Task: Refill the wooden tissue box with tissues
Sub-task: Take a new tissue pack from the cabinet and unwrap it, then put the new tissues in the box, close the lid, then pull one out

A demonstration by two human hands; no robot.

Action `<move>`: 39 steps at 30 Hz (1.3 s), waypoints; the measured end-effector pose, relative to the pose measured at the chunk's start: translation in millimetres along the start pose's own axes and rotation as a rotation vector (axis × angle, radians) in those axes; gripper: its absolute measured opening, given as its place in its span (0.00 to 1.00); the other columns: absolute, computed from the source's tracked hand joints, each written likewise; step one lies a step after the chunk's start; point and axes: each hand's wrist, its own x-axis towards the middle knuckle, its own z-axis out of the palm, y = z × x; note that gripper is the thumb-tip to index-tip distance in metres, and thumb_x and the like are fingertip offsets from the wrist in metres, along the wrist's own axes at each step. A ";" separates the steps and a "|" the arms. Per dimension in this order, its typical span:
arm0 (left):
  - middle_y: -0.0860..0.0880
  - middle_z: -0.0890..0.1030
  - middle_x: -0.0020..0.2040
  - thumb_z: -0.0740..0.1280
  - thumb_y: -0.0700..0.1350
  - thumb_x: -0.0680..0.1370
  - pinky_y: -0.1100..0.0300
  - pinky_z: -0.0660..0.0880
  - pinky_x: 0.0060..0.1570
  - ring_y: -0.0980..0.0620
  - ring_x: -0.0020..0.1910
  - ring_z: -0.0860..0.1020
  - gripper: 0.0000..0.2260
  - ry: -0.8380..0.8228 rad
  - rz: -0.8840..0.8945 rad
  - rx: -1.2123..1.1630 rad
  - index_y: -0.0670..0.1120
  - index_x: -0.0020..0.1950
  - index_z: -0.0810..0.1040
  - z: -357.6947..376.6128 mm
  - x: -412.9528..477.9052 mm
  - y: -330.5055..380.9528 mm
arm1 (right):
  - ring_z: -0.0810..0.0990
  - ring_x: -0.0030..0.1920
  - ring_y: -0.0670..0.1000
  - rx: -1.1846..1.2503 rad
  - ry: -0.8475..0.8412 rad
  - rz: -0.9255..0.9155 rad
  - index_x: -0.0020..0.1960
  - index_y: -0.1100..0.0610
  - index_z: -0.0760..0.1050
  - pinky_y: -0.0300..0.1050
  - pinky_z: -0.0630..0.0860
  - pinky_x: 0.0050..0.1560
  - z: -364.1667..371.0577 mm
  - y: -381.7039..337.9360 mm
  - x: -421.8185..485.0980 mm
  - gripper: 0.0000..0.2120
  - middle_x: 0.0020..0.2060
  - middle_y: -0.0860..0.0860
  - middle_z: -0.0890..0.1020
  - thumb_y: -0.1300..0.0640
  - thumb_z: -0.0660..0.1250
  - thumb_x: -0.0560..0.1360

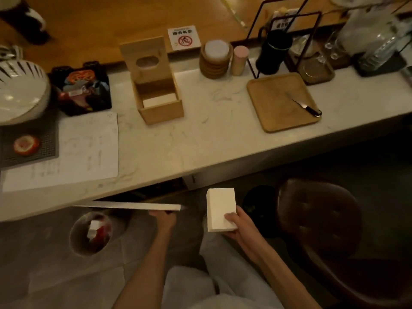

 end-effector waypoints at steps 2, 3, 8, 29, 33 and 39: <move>0.35 0.58 0.76 0.60 0.30 0.78 0.55 0.60 0.71 0.38 0.73 0.63 0.35 -0.002 0.000 -0.037 0.34 0.77 0.40 5.2 11.0 27.3 | 0.78 0.61 0.52 -0.009 0.000 -0.006 0.69 0.51 0.68 0.52 0.79 0.59 -1.1 -12.6 8.2 0.19 0.63 0.52 0.77 0.57 0.63 0.79; 0.35 0.60 0.76 0.61 0.31 0.79 0.55 0.61 0.70 0.38 0.72 0.64 0.34 -0.012 -0.007 -0.075 0.34 0.77 0.42 6.0 9.5 44.7 | 0.78 0.61 0.52 -0.003 0.000 -0.009 0.69 0.51 0.68 0.52 0.79 0.59 -0.7 -17.8 11.1 0.19 0.62 0.52 0.77 0.57 0.63 0.79; 0.36 0.70 0.71 0.65 0.44 0.79 0.45 0.73 0.64 0.37 0.66 0.73 0.26 -0.072 -0.089 -0.187 0.39 0.75 0.62 9.0 43.5 65.6 | 0.79 0.59 0.51 0.031 -0.003 -0.012 0.68 0.51 0.68 0.50 0.80 0.57 5.1 -39.4 19.5 0.17 0.60 0.51 0.78 0.58 0.63 0.80; 0.44 0.77 0.62 0.63 0.43 0.79 0.51 0.76 0.56 0.46 0.58 0.77 0.16 -0.506 0.054 0.088 0.47 0.67 0.72 -81.6 -9.8 58.7 | 0.76 0.64 0.59 0.161 -0.046 0.044 0.67 0.55 0.70 0.55 0.77 0.60 69.1 -51.2 -2.2 0.19 0.62 0.59 0.76 0.61 0.64 0.77; 0.49 0.81 0.60 0.55 0.61 0.80 0.48 0.73 0.63 0.48 0.60 0.78 0.22 -0.768 0.032 -0.242 0.51 0.66 0.75 -142.4 -55.9 88.4 | 0.74 0.66 0.64 0.385 -0.141 -0.017 0.69 0.59 0.68 0.59 0.73 0.65 119.7 -49.0 -5.3 0.29 0.65 0.63 0.75 0.64 0.70 0.69; 0.49 0.73 0.67 0.68 0.52 0.76 0.60 0.80 0.53 0.50 0.63 0.76 0.25 -0.643 0.449 -0.311 0.54 0.72 0.64 -197.0 -71.0 141.6 | 0.74 0.67 0.63 0.462 -0.293 -0.143 0.70 0.57 0.68 0.61 0.65 0.72 194.7 -68.0 17.0 0.25 0.65 0.62 0.77 0.68 0.65 0.74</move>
